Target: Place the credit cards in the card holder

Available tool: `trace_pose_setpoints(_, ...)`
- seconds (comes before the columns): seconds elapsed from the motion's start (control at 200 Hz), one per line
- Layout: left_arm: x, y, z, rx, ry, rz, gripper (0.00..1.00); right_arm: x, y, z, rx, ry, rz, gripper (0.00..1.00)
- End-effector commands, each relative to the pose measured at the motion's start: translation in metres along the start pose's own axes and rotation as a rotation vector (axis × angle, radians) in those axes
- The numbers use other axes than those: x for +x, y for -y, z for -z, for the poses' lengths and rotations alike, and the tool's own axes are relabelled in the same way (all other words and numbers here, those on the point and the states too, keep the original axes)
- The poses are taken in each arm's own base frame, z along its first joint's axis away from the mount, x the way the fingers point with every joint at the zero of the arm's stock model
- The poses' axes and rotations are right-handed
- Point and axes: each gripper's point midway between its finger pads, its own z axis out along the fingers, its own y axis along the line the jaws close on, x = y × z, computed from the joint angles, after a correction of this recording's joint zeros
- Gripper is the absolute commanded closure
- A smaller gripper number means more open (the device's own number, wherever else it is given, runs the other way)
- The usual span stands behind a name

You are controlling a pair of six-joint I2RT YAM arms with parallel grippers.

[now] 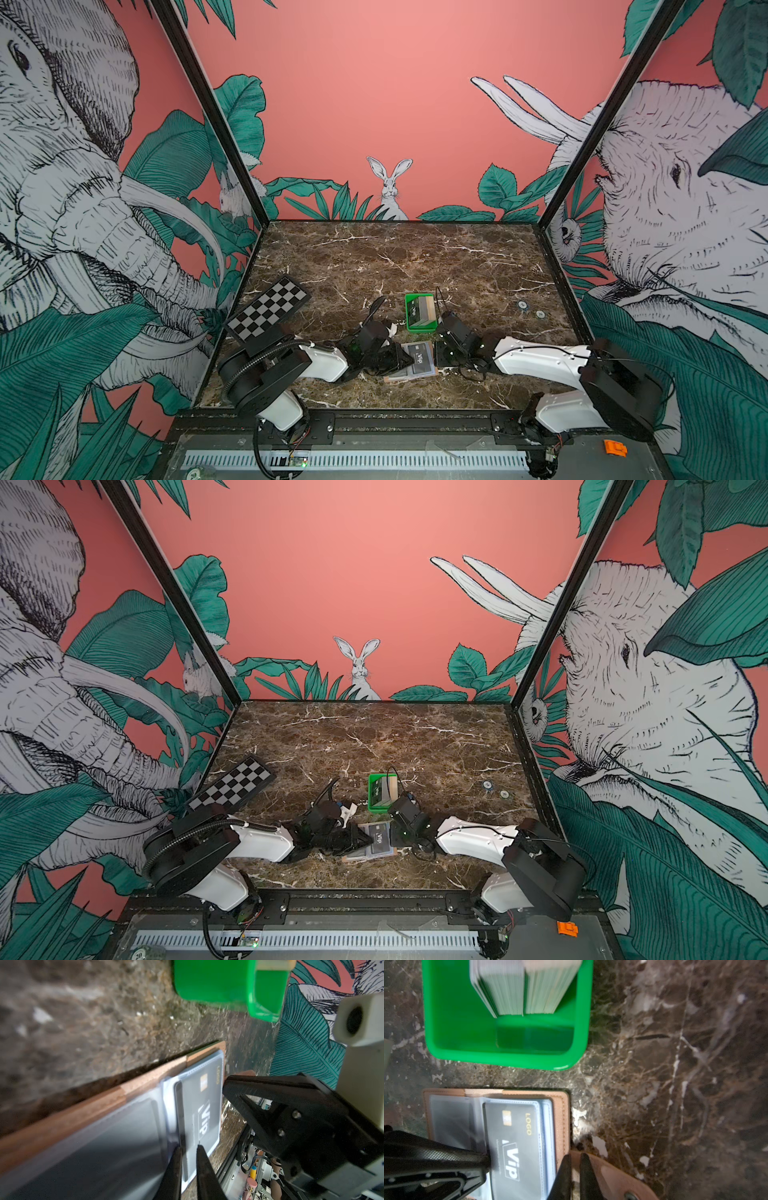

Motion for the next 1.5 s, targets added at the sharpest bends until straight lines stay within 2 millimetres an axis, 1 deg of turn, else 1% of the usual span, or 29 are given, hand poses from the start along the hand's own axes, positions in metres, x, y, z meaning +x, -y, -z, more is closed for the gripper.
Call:
trace_pose_setpoints(0.0,-0.002,0.009,0.001,0.013,0.008,-0.029,0.85,0.017,0.013,-0.007,0.037,-0.049,-0.002,0.89)
trace_pose_setpoints(0.18,-0.002,0.004,0.008,-0.042,0.008,-0.067,0.86,0.014,0.01,-0.006,0.021,-0.034,-0.009,0.89)
trace_pose_setpoints(0.38,-0.006,0.011,0.026,-0.093,0.044,-0.14,0.85,0.001,0.002,0.003,-0.003,0.023,0.007,0.89)
trace_pose_setpoints(0.565,-0.009,0.023,0.043,-0.088,0.078,-0.18,0.84,-0.013,-0.005,0.017,-0.035,0.096,0.032,0.87)
trace_pose_setpoints(0.675,-0.012,0.035,0.052,-0.055,0.114,-0.211,0.81,-0.021,-0.012,0.027,-0.071,0.136,0.073,0.85)
trace_pose_setpoints(0.755,-0.017,0.046,0.06,-0.033,0.151,-0.237,0.79,-0.026,-0.014,0.032,-0.073,0.158,0.101,0.85)
trace_pose_setpoints(0.825,-0.021,0.052,0.068,-0.031,0.191,-0.257,0.78,-0.029,-0.015,0.037,-0.058,0.159,0.142,0.85)
trace_pose_setpoints(0.9,-0.023,0.052,0.076,-0.036,0.233,-0.268,0.78,-0.031,-0.018,0.041,-0.06,0.159,0.178,0.86)
trace_pose_setpoints(0.98,-0.023,0.05,0.083,-0.039,0.261,-0.273,0.78,-0.029,-0.025,0.043,-0.088,0.14,0.192,0.86)
trace_pose_setpoints(1.03,-0.022,0.045,0.087,-0.052,0.276,-0.276,0.78,-0.027,-0.029,0.041,-0.115,0.132,0.19,0.83)
trace_pose_setpoints(1.105,-0.022,0.039,0.09,-0.058,0.294,-0.278,0.78,-0.027,-0.026,0.039,-0.094,0.128,0.165,0.81)
trace_pose_setpoints(1.275,-0.023,0.05,0.096,0.004,0.328,-0.318,0.74,-0.039,-0.019,0.049,-0.055,0.202,0.167,0.8)
trace_pose_setpoints(1.37,-0.02,0.053,0.096,0.003,0.305,-0.357,0.73,-0.044,-0.024,0.053,-0.063,0.216,0.163,0.79)
trace_pose_setpoints(1.496,-0.011,0.062,0.09,0.039,0.245,-0.428,0.73,-0.048,-0.029,0.055,-0.066,0.234,0.129,0.75)
